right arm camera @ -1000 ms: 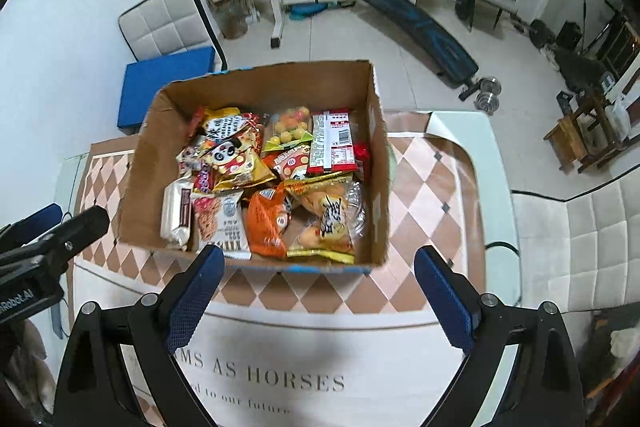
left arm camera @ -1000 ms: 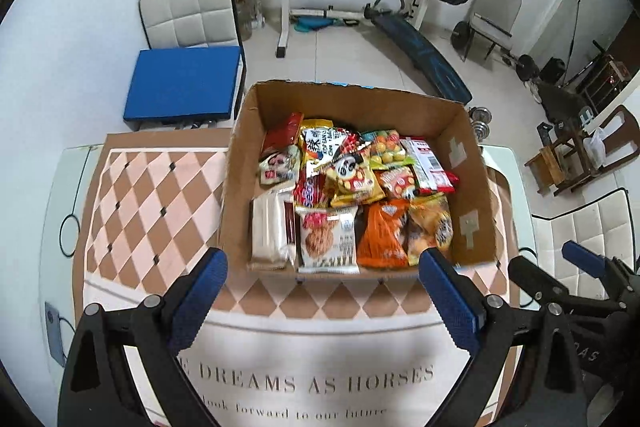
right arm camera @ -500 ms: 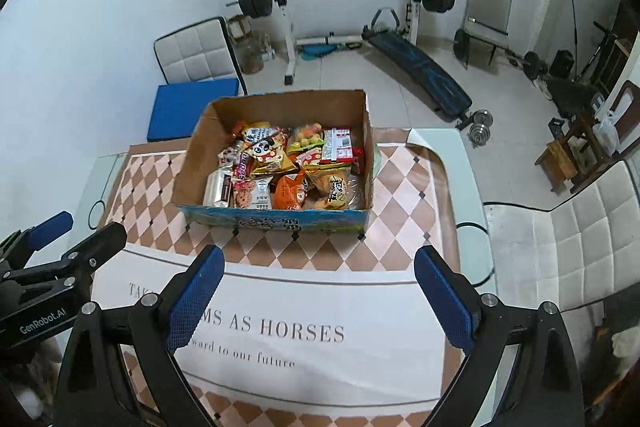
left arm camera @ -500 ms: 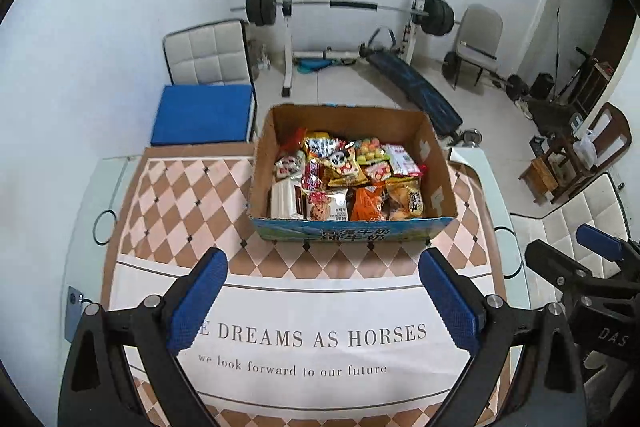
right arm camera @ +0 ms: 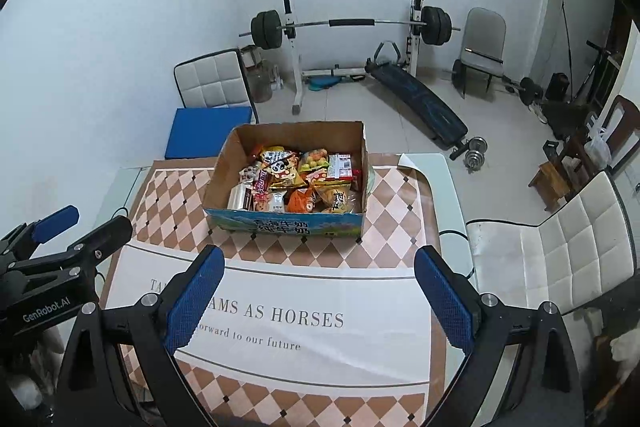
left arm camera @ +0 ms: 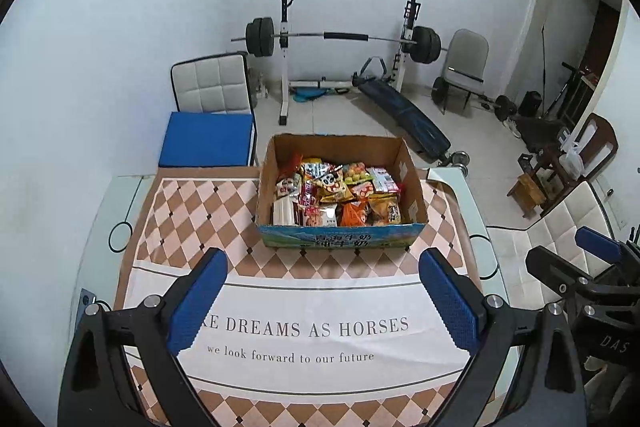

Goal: Organize snacks

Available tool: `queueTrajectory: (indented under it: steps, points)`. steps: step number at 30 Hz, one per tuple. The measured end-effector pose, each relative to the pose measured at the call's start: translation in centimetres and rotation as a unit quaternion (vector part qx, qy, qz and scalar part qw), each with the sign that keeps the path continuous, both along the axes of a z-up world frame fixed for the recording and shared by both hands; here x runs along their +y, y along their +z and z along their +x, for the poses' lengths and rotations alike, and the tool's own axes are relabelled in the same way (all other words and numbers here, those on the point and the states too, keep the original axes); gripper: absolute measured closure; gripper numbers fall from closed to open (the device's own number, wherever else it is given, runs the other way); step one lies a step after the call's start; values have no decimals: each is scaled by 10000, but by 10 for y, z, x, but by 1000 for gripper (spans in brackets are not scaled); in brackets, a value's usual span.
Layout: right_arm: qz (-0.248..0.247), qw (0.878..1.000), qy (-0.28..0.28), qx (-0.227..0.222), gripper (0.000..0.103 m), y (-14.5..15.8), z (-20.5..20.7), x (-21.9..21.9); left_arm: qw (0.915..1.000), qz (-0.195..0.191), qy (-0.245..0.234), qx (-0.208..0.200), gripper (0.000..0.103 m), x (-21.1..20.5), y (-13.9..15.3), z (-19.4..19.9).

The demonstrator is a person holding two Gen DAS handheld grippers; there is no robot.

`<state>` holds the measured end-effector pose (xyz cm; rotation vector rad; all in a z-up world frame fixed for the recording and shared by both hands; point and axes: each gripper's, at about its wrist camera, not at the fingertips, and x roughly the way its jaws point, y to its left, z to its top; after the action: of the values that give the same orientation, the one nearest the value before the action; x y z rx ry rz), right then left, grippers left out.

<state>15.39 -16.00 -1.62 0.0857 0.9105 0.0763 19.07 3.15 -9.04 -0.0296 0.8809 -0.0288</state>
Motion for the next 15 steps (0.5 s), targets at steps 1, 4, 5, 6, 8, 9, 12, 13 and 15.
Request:
queueTrajectory:
  steps: [1,4,5,6,8,9,12,13,15]
  points:
    - [-18,10000,-1,-31,5,3,-3,0,10000,-6,8,-37,5,1,2,-1]
    - [-71,9999,-20,-84,5,8,-8,0,9999,-9,32,-109,5,1,5,-4]
    - [-76,9999,-30,-103,5,10,-8,0,9999,-19,44,-124,5,1,5,-3]
    - [-76,9999,-36,-119,5,11,-8,0,9999,-12,62,-144,5,1,5,-2]
    - [-111,9998,-73,-178,5,11,-5,0,9998,19,90,-176,5,1,2,4]
    - [-98,9997,-94,-190,3,10,-3,0,9998,13,101,-189,5,2,2,6]
    - [-95,9996,-145,-209,1,4,8,-1,9996,40,126,-253,3,4,-1,14]
    - [-111,9996,-160,-217,1,2,11,0,9995,77,149,-285,0,4,-2,16]
    - [-155,9995,-188,-212,1,-3,19,1,9992,122,179,-340,0,5,-4,23]
